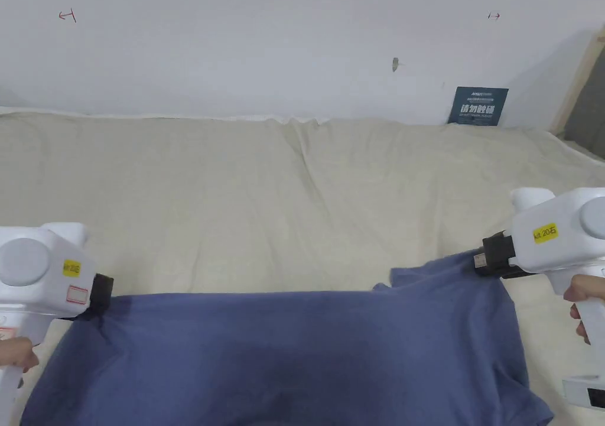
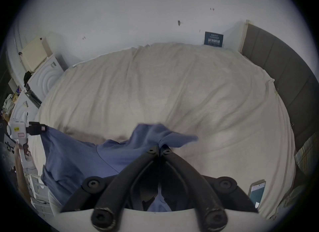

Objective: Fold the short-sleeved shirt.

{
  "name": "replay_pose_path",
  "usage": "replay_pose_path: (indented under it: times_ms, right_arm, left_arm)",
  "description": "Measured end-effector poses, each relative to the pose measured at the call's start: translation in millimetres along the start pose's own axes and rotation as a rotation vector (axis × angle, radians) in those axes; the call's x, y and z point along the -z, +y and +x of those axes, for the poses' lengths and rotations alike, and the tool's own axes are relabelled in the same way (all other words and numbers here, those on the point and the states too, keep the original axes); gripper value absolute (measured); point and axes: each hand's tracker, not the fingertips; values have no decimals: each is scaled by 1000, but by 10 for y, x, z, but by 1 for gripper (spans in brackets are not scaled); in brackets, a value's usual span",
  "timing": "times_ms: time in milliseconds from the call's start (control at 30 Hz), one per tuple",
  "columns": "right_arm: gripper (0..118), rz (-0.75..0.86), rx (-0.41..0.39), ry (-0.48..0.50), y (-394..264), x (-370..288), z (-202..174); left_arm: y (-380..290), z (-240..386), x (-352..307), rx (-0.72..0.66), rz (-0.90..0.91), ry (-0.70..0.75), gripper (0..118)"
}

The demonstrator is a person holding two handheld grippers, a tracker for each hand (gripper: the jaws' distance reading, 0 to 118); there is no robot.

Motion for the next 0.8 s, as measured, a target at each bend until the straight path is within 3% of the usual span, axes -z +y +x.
replay_pose_path:
  times_ms: [300, 367, 467, 800]
  right_arm:
    - [0, 86, -43, 43, -726, -1032, -12]
    - [0, 98, -11, 106, -1061, -1176, 11]
    - [0, 57, 43, 158, -1585, -1239, 86]
    - [4, -122, 104, 108, -2768, -831, 177]
  left_arm:
    - [-649, -124, -1083, -3, 141, -35, 8]
    - [-933, -126, -1209, 2, 144, -31, 8]
    - [-1392, -146, -1248, 9, 128, -2, 8]
    - [-2429, -171, -802, -92, -86, -35, 8]
